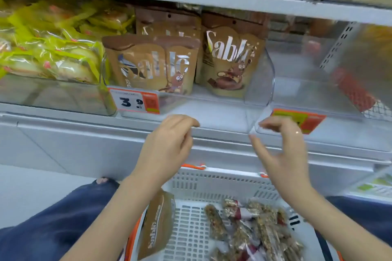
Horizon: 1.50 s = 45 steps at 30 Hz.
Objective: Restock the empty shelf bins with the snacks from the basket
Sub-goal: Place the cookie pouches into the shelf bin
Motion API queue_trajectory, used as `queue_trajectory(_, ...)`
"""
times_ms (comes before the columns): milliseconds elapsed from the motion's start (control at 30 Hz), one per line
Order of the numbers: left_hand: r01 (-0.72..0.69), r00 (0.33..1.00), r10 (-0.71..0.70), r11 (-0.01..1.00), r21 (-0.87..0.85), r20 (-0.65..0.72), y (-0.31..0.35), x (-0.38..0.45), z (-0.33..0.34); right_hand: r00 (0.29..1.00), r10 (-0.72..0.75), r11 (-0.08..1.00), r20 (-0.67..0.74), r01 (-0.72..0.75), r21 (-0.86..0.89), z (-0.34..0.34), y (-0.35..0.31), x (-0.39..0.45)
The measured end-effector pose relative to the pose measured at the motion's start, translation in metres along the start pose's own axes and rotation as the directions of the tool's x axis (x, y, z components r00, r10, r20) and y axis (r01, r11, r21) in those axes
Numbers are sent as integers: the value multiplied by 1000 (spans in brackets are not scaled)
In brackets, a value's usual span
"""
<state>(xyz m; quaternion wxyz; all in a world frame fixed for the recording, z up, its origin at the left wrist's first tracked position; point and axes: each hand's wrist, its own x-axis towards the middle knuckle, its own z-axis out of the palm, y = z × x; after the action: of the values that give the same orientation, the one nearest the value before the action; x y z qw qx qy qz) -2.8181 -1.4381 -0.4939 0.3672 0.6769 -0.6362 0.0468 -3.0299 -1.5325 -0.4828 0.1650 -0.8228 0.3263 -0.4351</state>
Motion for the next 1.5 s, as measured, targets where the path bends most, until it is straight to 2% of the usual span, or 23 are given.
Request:
queue_trajectory(33, 77, 995, -77, 997, 6, 57, -5, -21, 10, 977, 88, 996, 193, -89, -4, 14, 11, -39)
queue_trajectory(67, 183, 975, -181, 983, 2, 126, -12, -43, 20, 889, 194, 979, 415, -205, -17, 26, 18, -75)
queue_trajectory(100, 308, 931, -300, 951, -9, 209, -18, -67, 32, 730, 304, 940, 612, -333, -70, 39, 30, -113)
queue_trajectory(133, 441, 859, -416, 897, -18, 300, -24, -89, 41, 560, 371, 900, 740, -414, -138, 50, 41, -148)
queue_trajectory(167, 555, 782, -506, 831, -35, 364, -26, -108, 47, 411, 414, 861, 812, -466, -204, 58, 52, -178)
queue_trajectory(200, 643, 718, -573, 764, -59, 396, -28, -122, 51, 278, 434, 824, 857, -508, -253, 65, 58, -202)
queue_trajectory(233, 707, 659, -626, 704, -61, 417, -28, -131, 53, 178, 425, 804, 888, -525, -279, 69, 60, -220)
queue_trajectory(300, 745, 580, -684, 665, 51, 441, -28, -142, 57, 21, 334, 823, 942, -494, -281, 75, 58, -237)
queue_trajectory(400, 690, 547, -730, 670, 273, 409, -29, -150, 64, -182, 187, 795, 965, -550, -257, 78, 53, -227)
queue_trajectory(467, 719, 504, -798, 600, 350, 332, -27, -153, 69, -312, 93, 755, 945, -597, -272, 81, 53, -215)
queue_trajectory(533, 754, 446, -846, 531, 388, 292, -20, -155, 74, -384, 54, 833, 922, -492, -254, 84, 52, -213)
queue_trajectory(600, 726, 420, -844, 533, 434, 333, -13, -158, 80, -346, 117, 904, 931, -352, -244, 84, 48, -218)
queue_trajectory(633, 726, 416, -839, 539, 427, 352, -13, -161, 84, -286, 147, 915, 947, -325, -240, 85, 45, -222)
queue_trajectory(700, 747, 378, -849, 515, 421, 369, -15, -166, 91, -88, 211, 916, 974, -330, -228, 86, 37, -223)
queue_trajectory(767, 698, 388, -851, 522, 490, 354, -18, -168, 92, 104, 288, 918, 952, -313, -243, 88, 37, -221)
queue_trajectory(833, 692, 398, -855, 518, 503, 334, -17, -167, 90, 207, 378, 891, 902, -348, -293, 90, 44, -217)
queue_trajectory(900, 678, 418, -851, 524, 514, 317, -16, -166, 88, 266, 481, 813, 835, -492, -312, 89, 50, -205)
queue_trajectory(967, 658, 425, -849, 528, 537, 315, -17, -164, 86, 302, 512, 763, 804, -589, -265, 86, 50, -193)
queue_trajectory(1100, 708, 376, -861, 505, 493, 342, -19, -170, 90, 325, 453, 779, 830, -597, -191, 89, 39, -186)
queue_trajectory(1267, 762, 412, -852, 516, 390, 323, -21, -172, 88, 260, 494, 745, 830, -619, -250, 96, 43, -198)
queue_trajectory(1333, 770, 407, -844, 522, 366, 349, -21, -174, 88, 254, 482, 755, 838, -607, -250, 96, 41, -199)
queue_trajectory(1433, 788, 461, -836, 540, 297, 296, -28, -175, 89, 251, 475, 763, 843, -595, -252, 96, 39, -198)
queue_trajectory(1500, 805, 453, -843, 527, 271, 291, -32, -173, 87, 241, 479, 748, 844, -616, -248, 96, 39, -197)
